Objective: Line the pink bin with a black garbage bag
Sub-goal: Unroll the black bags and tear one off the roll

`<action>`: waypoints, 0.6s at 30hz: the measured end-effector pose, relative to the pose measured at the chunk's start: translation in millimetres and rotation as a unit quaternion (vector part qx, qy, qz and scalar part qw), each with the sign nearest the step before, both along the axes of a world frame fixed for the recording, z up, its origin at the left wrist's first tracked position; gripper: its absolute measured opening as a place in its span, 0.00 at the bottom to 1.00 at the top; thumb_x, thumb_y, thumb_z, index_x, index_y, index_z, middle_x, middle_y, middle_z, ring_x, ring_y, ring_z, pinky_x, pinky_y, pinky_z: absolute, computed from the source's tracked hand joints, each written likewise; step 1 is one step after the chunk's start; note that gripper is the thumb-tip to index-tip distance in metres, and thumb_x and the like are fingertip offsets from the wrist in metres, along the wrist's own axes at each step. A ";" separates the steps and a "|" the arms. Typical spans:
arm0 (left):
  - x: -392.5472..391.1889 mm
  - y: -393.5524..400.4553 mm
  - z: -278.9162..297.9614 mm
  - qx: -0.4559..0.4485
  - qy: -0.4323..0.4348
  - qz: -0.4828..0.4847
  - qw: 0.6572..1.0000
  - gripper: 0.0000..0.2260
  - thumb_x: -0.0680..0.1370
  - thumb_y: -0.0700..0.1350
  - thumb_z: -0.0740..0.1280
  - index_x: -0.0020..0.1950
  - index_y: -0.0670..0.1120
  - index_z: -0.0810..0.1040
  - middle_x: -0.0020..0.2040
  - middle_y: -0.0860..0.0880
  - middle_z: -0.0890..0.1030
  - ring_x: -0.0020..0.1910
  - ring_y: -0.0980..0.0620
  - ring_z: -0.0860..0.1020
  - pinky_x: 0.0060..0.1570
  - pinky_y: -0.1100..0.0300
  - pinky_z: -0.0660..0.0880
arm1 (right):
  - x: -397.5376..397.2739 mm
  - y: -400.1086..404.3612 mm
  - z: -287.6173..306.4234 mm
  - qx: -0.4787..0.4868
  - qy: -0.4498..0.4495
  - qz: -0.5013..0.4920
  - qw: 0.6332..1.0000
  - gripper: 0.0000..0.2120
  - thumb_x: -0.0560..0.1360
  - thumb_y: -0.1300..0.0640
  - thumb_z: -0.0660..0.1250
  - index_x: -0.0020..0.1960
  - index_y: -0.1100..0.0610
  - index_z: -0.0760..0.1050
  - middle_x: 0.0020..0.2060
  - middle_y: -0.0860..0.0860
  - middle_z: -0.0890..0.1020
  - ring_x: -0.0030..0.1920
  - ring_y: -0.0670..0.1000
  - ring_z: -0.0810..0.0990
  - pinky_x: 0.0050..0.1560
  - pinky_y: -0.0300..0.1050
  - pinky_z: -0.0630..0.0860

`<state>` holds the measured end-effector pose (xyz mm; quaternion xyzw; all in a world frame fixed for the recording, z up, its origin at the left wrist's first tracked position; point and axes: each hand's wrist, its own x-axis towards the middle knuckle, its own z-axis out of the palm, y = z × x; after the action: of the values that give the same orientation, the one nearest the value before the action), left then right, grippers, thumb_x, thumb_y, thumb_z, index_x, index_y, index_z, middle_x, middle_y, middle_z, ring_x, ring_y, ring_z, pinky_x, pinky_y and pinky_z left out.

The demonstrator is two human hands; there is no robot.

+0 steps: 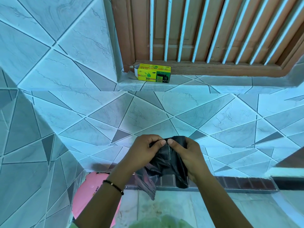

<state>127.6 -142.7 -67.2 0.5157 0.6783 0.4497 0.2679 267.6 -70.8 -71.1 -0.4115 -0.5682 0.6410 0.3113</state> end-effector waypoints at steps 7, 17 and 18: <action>-0.1 -1.3 -3.3 0.000 -0.014 -0.006 1.000 0.12 0.77 0.50 0.65 0.36 0.48 0.80 0.32 0.47 0.81 0.34 0.56 0.76 0.39 0.60 0.71 | -0.7 -2.4 5.5 -0.031 0.007 0.021 0.999 0.13 0.72 0.52 0.70 0.42 0.63 0.75 0.38 0.61 0.79 0.39 0.57 0.79 0.45 0.52 0.77; 2.9 -5.1 8.3 0.008 -0.117 -0.047 0.992 0.14 0.77 0.51 0.65 0.31 0.50 0.77 0.27 0.56 0.74 0.29 0.61 0.71 0.32 0.68 0.67 | -7.8 -5.9 20.0 -0.063 0.010 0.066 0.996 0.18 0.73 0.43 0.66 0.39 0.59 0.72 0.34 0.58 0.72 0.36 0.55 0.72 0.40 0.49 0.70; 3.2 -5.4 9.0 0.005 -0.115 -0.055 0.992 0.16 0.76 0.52 0.65 0.29 0.50 0.74 0.26 0.56 0.70 0.27 0.60 0.68 0.30 0.68 0.64 | -7.3 -5.0 20.9 -0.055 0.003 0.074 0.996 0.18 0.74 0.43 0.65 0.37 0.59 0.70 0.32 0.57 0.71 0.35 0.54 0.71 0.39 0.47 0.69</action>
<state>130.7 -148.1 -58.2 0.4986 0.6112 0.4938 0.3660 260.3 -75.8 -50.2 -0.3824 -0.5600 0.6941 0.2418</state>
